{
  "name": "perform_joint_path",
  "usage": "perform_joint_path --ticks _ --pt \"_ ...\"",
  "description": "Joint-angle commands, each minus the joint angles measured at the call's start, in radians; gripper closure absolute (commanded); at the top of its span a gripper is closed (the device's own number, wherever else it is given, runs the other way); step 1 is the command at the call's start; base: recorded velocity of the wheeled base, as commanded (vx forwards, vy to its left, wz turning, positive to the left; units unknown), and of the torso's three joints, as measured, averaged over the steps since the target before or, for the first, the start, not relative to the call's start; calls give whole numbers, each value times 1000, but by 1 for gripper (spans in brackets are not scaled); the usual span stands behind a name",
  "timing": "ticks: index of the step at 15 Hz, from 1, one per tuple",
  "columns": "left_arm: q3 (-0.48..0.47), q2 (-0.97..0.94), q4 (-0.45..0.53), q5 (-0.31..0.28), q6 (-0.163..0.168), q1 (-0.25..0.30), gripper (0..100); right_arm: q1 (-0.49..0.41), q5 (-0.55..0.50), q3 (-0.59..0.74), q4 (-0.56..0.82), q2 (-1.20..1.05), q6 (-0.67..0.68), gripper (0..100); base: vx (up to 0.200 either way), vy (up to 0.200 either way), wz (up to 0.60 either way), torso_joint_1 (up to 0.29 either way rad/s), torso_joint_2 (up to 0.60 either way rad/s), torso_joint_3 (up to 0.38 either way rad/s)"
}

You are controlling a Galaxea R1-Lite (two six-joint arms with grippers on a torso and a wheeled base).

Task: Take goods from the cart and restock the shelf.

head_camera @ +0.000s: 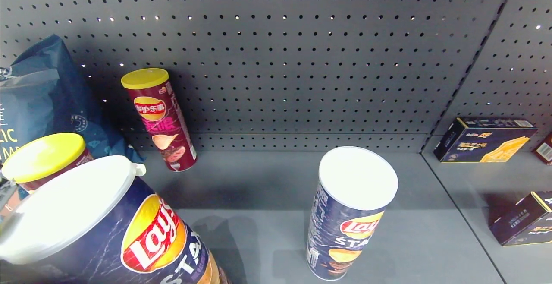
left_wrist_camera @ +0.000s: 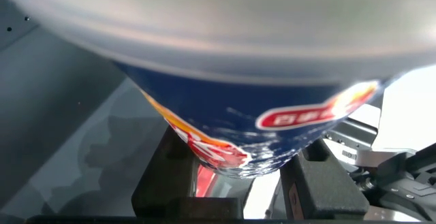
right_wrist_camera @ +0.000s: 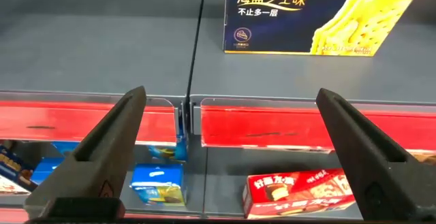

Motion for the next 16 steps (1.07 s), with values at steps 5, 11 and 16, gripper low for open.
perform_joint_path --ticks 5,11,16 --pt "-36 -8 10 -17 -2 -16 100 0 0 2 -1 2 1 0 0 0 0 0 0 0" --pt "-157 41 47 52 3 -90 100 0 0 2 -1 2 1 0 0 0 0 0 0 0" --pt "-261 142 72 88 38 -130 100 0 0 2 -1 2 1 0 0 0 0 0 0 0"
